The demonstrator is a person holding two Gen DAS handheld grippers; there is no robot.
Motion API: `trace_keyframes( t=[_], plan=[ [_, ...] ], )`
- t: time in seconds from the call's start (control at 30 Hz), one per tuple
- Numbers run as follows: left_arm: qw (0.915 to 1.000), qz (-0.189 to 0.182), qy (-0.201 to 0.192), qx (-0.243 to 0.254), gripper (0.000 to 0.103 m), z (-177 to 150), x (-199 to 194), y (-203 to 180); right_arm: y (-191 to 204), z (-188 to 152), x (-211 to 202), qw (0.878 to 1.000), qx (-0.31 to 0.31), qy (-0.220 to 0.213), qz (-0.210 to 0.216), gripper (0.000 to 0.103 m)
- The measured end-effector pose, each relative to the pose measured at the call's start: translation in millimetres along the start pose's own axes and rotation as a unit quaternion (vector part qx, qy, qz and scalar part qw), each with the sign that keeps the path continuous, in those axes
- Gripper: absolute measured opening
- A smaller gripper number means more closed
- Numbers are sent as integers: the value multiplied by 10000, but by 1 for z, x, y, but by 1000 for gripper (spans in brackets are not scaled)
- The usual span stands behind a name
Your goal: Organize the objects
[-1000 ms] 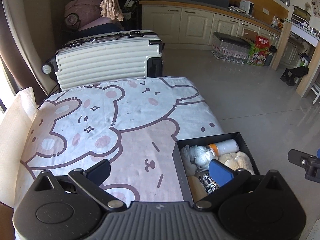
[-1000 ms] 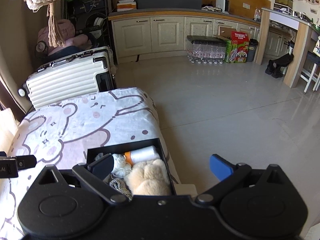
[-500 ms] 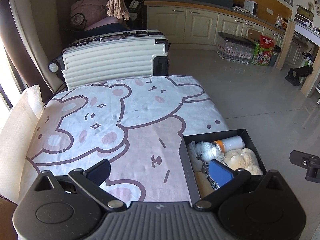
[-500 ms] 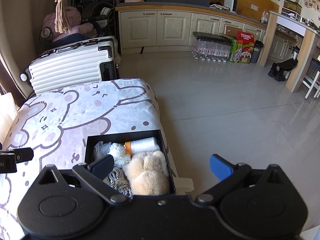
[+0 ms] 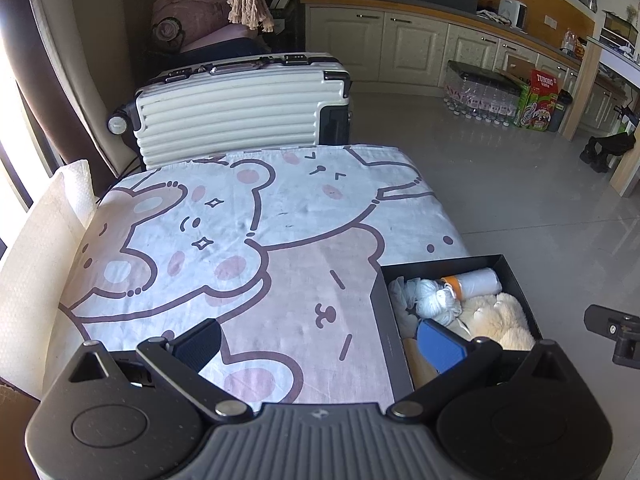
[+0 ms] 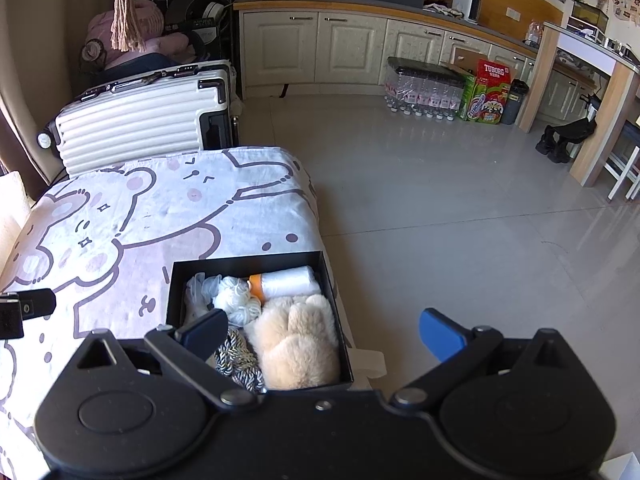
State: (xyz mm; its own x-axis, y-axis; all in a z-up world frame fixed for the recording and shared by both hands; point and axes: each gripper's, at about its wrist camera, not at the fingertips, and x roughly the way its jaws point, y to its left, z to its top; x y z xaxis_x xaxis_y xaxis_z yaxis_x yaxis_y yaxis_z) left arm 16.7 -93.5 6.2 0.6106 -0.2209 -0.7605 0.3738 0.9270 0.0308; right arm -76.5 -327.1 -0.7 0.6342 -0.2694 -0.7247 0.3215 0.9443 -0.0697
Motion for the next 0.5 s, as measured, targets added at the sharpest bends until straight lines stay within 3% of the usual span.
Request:
trace_keyframes(
  t=[0.5],
  plan=[
    [9999,50,62,121,103,-2,2,-4,-1,0,1,10000,22,27,-29,103]
  ],
)
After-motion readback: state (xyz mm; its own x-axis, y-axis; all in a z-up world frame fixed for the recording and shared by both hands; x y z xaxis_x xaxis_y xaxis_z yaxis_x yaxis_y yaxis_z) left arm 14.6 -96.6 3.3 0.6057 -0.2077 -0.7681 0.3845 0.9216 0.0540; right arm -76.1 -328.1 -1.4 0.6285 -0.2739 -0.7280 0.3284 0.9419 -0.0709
